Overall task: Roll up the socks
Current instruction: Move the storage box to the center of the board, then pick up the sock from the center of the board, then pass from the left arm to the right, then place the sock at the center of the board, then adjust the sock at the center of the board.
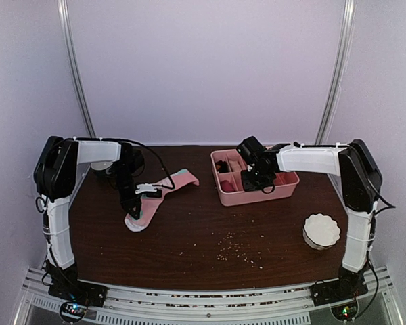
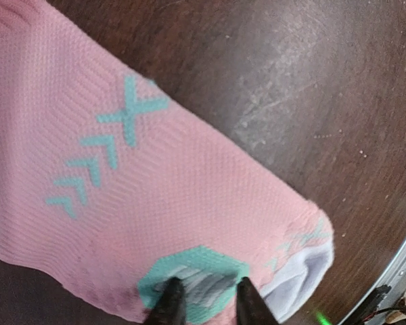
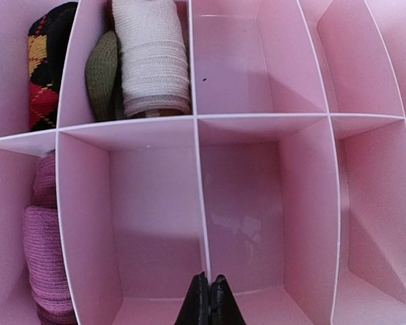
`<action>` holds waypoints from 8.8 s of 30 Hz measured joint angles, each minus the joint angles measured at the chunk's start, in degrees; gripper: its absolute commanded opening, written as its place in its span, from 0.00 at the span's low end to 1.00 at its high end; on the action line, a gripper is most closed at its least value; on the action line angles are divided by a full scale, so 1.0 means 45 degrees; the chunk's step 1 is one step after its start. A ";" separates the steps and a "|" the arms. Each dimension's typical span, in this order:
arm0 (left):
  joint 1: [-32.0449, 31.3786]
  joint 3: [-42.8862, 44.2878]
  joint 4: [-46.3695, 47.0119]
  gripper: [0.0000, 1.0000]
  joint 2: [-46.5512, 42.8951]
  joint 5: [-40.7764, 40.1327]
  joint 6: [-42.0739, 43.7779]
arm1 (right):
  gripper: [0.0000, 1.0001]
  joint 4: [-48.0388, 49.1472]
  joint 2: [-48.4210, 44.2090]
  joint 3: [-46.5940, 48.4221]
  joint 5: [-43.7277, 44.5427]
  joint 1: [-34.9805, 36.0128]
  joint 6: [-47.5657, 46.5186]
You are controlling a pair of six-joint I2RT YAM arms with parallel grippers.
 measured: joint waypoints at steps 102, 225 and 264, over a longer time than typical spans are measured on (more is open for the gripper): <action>-0.7917 0.5756 -0.4639 0.00 -0.5061 -0.4799 0.2268 | 0.88 0.7732 -0.3818 -0.6067 -0.3910 0.3594 -0.2035; -0.3390 0.4799 0.6130 0.97 0.3293 -1.0297 0.3434 | 0.44 1.6587 0.1166 -0.7062 -1.1968 0.3371 0.7393; -0.3317 0.2662 0.3240 0.76 0.1413 -0.1821 -0.1710 | 0.26 1.4945 0.2788 -0.4357 -1.1944 0.3667 0.5663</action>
